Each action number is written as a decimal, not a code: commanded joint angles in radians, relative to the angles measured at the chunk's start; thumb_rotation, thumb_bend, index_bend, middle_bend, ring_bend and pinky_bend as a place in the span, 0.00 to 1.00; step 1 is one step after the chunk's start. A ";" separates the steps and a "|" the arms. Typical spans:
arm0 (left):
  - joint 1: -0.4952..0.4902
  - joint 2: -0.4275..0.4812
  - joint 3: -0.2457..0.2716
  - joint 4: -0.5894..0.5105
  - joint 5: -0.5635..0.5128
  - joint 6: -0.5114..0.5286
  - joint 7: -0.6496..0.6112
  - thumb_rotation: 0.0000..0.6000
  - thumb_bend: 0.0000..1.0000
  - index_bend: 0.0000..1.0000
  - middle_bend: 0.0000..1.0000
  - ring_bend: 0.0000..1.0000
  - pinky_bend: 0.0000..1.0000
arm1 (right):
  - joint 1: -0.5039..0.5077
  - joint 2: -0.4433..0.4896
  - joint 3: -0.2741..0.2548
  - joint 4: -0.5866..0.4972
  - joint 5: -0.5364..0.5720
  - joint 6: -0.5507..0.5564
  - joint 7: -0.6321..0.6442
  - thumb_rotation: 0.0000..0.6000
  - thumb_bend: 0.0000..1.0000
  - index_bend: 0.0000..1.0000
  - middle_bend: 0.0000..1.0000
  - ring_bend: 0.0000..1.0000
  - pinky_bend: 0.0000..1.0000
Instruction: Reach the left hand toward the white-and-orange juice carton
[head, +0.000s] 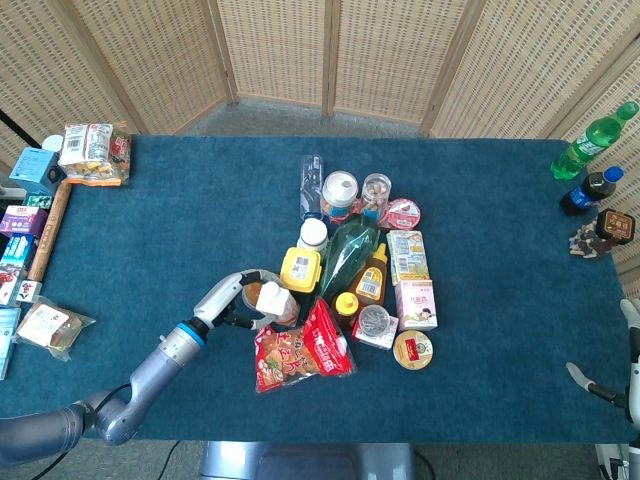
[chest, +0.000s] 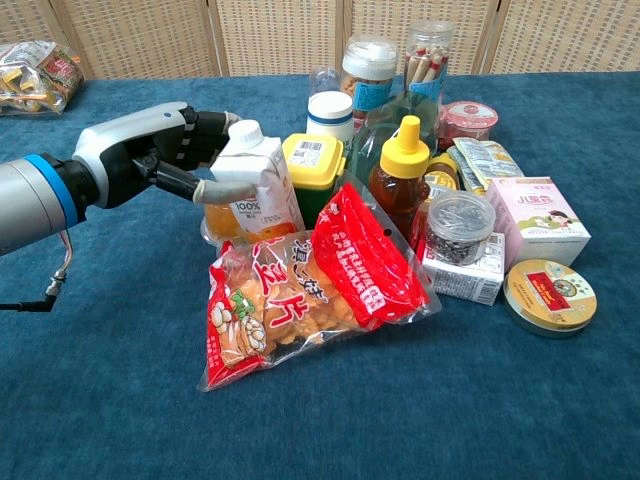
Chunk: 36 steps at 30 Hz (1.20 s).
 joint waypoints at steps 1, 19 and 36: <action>0.007 0.013 -0.008 -0.009 0.004 0.020 -0.009 1.00 0.46 0.65 0.55 0.65 0.54 | 0.001 0.000 0.001 -0.003 -0.001 0.000 -0.002 0.88 0.00 0.00 0.00 0.00 0.00; 0.089 0.259 -0.041 -0.206 0.068 0.174 -0.196 1.00 0.44 0.65 0.54 0.65 0.54 | 0.012 -0.019 0.004 0.010 -0.002 -0.024 -0.003 0.88 0.00 0.00 0.00 0.00 0.00; 0.159 0.416 -0.081 -0.319 0.140 0.362 -0.369 1.00 0.43 0.65 0.54 0.65 0.53 | 0.026 -0.046 0.002 0.019 -0.008 -0.040 -0.007 0.88 0.00 0.00 0.00 0.00 0.00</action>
